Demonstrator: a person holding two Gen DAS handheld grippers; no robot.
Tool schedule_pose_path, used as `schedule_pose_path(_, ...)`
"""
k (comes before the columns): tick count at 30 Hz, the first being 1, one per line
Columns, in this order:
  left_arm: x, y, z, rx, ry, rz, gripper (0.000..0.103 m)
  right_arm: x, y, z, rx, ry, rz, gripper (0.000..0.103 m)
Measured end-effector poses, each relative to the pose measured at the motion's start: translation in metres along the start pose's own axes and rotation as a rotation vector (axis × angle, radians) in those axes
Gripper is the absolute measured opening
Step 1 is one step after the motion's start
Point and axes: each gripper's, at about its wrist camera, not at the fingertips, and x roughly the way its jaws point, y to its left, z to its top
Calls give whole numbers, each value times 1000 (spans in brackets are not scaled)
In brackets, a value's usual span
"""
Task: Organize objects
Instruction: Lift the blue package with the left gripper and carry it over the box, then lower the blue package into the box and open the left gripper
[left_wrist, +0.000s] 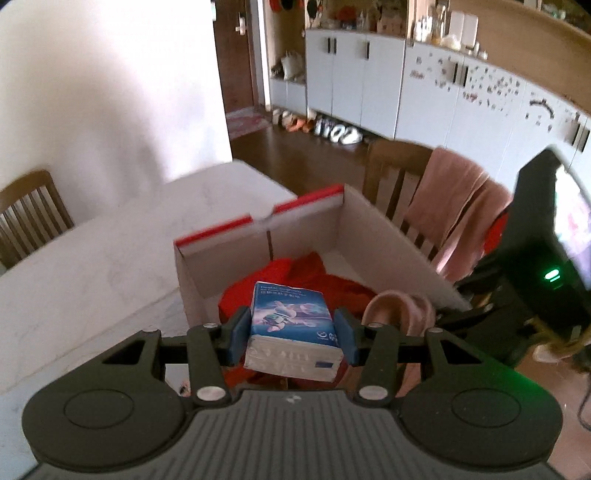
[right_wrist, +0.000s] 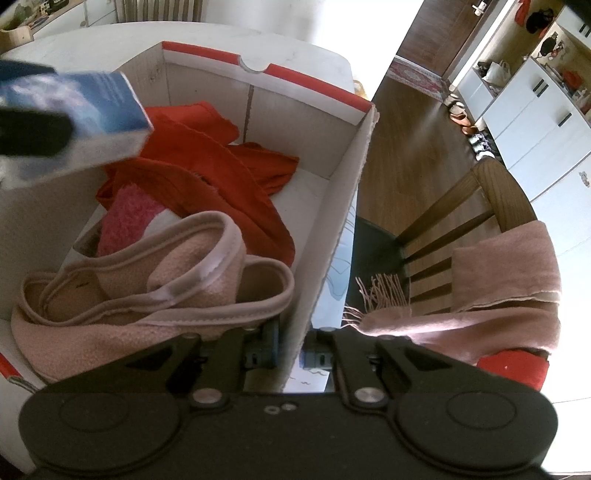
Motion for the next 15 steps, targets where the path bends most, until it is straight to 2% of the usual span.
schedule_pose_path(7,29,0,-16,-21,129,-12,47,0,-1,0,-3,-1,1,8)
schedule_pose_path(15,31,4,-22,-24,176,-16,47,1,0,1,-25,4,4,8)
